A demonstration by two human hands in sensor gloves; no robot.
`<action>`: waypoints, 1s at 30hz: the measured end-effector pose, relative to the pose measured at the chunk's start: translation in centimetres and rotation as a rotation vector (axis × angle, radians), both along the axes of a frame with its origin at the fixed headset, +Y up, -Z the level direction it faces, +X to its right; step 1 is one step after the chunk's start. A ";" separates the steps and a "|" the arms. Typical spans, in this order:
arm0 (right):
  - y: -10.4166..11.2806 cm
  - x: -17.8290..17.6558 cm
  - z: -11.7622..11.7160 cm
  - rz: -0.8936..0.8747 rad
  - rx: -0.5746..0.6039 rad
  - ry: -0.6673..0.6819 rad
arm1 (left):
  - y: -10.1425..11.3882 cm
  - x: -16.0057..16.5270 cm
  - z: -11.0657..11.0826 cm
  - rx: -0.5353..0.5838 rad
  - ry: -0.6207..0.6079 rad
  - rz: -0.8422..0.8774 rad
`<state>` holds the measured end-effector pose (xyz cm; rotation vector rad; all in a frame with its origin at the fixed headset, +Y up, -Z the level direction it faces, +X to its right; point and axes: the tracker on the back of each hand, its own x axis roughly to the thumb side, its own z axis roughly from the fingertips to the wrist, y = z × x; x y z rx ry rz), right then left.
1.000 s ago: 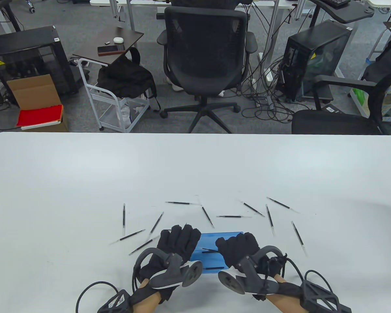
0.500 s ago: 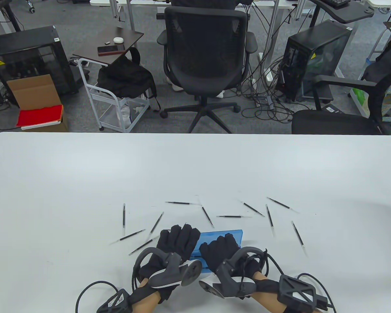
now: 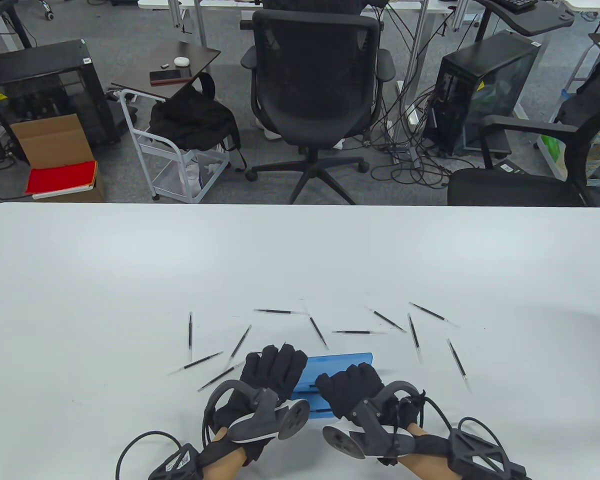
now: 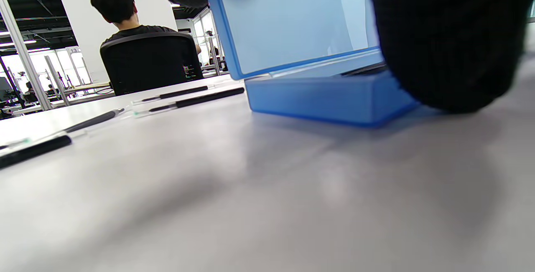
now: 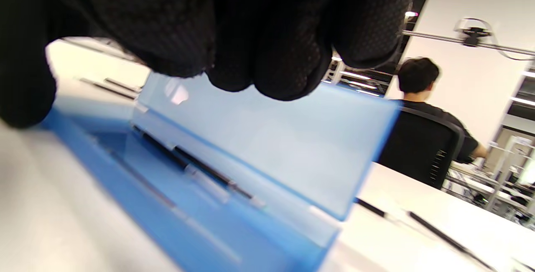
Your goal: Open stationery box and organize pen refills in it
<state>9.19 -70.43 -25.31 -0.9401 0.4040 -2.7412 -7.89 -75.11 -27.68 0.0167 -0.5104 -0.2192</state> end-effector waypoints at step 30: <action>-2.9 18.6 -7.5 -0.036 -0.362 -0.858 | 0.0 0.0 0.1 0.002 0.008 0.001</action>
